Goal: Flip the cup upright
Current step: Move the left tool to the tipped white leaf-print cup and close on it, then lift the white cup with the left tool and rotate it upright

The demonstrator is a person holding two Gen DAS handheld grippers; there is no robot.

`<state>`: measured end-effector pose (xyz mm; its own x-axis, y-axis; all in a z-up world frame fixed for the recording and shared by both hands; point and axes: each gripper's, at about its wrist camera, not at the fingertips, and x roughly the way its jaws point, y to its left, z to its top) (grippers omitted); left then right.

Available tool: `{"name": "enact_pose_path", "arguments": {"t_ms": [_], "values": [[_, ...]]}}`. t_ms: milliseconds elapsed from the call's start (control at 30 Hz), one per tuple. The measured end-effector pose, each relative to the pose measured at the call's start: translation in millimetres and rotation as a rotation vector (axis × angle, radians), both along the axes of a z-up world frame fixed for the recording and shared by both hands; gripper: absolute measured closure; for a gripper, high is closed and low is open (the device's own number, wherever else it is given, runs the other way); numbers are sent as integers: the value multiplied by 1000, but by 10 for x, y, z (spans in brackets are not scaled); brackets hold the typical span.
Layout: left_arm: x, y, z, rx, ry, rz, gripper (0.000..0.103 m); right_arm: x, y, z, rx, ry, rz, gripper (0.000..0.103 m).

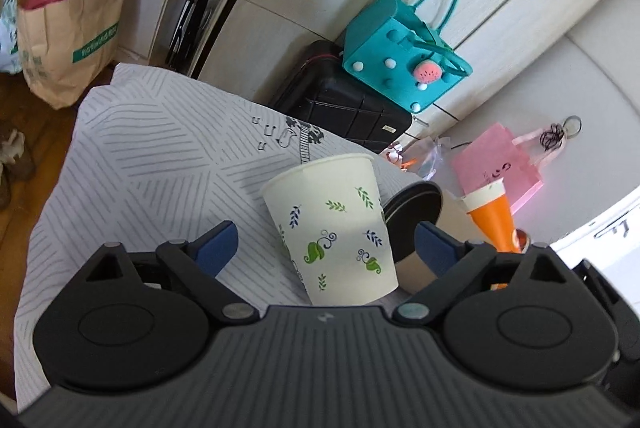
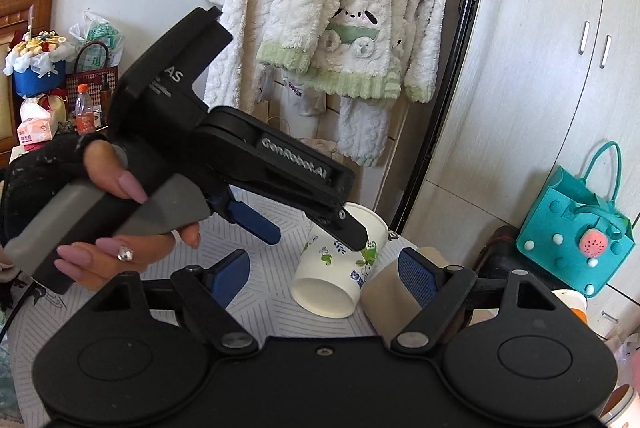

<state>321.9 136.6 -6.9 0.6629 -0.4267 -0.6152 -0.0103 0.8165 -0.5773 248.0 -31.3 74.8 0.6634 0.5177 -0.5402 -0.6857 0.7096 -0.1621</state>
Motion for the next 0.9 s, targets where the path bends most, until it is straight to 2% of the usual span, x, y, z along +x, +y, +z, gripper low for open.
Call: {"name": "enact_pose_path", "arguments": {"t_ms": [33, 200, 300, 667, 700, 767, 900], "values": [[-1, -17, -13, 4, 2, 2, 19, 14, -7, -6, 1, 2, -2, 19], [6, -74, -29, 29, -6, -18, 29, 30, -48, -28, 20, 14, -9, 19], [-2, -92, -26, 48, -16, -17, 29, 5, -81, -34, 36, 20, -12, 19], [53, -87, -98, 24, 7, -17, 26, -65, -114, -23, 59, 22, -14, 18], [46, -83, -94, 25, 7, -21, 28, -65, -121, -26, 60, 24, -16, 18], [35, -82, -85, 15, 16, -37, 46, -69, -131, -28, 61, 27, -17, 18], [-30, -116, -35, 55, 18, -63, 46, -87, -155, -23, 69, 32, -22, 18]]}}
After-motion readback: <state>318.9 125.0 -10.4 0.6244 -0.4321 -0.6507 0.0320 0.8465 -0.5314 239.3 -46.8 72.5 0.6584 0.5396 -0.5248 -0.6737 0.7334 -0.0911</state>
